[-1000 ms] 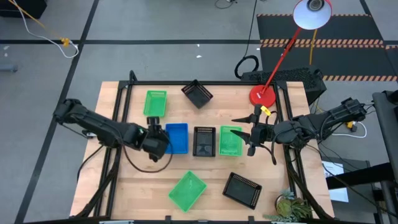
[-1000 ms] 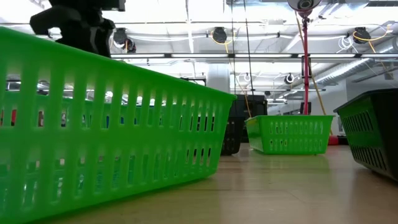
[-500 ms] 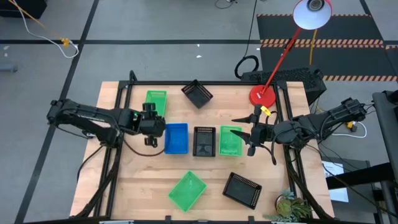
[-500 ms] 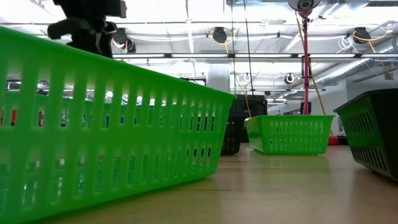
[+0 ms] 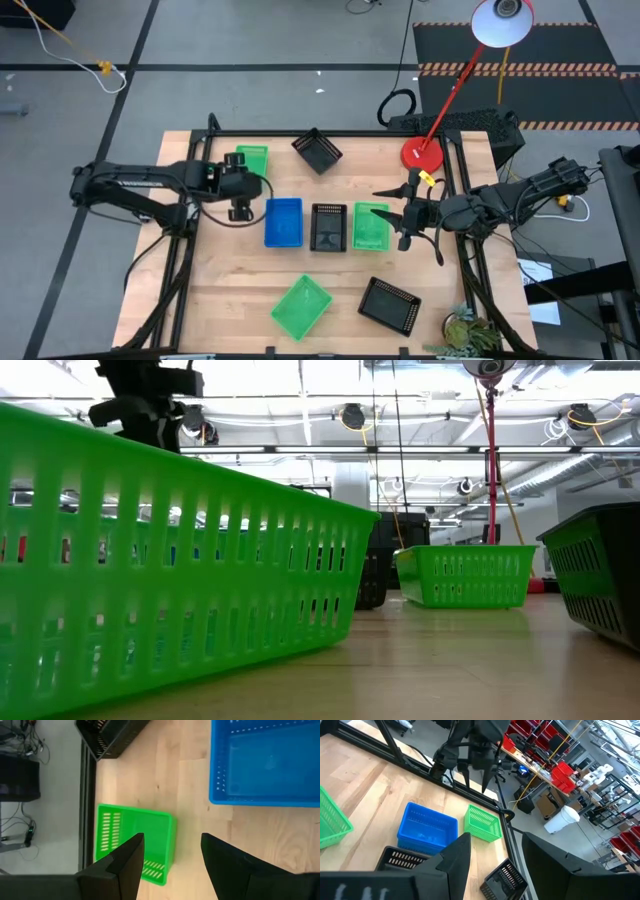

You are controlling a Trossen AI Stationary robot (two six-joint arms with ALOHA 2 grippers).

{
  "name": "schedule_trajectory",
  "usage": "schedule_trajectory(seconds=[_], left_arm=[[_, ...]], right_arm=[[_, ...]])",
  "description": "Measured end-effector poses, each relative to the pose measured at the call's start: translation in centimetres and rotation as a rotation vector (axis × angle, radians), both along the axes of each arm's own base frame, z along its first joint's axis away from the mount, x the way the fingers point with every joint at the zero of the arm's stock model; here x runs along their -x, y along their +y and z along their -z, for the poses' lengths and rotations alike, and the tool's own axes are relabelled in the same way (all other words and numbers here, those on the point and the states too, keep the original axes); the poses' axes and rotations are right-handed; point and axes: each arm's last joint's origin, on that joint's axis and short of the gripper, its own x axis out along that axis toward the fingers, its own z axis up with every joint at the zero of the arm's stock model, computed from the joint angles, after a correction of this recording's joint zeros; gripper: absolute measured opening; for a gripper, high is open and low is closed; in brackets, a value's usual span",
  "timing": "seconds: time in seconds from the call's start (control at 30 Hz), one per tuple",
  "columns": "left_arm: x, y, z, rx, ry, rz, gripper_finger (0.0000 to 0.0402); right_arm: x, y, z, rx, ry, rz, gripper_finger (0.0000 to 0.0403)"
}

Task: Stack baskets by color
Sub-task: Stack the bottom green bin on top of stacked green bins

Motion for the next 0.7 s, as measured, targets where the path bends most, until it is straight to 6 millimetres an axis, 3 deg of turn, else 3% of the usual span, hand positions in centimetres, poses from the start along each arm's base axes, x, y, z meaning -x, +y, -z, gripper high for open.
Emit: schedule_trajectory(seconds=[0.23,0.7], left_arm=[[1.1,0.9,0.8,0.024,0.003,0.006,0.0200],[1.8,3.9,5.6,0.051,0.042,0.004,0.0200]], right_arm=[[0.0,0.0,0.0,-0.001,0.001,0.001,0.0171],[0.0,0.0,0.0,-0.002,-0.001,0.001,0.0171]])
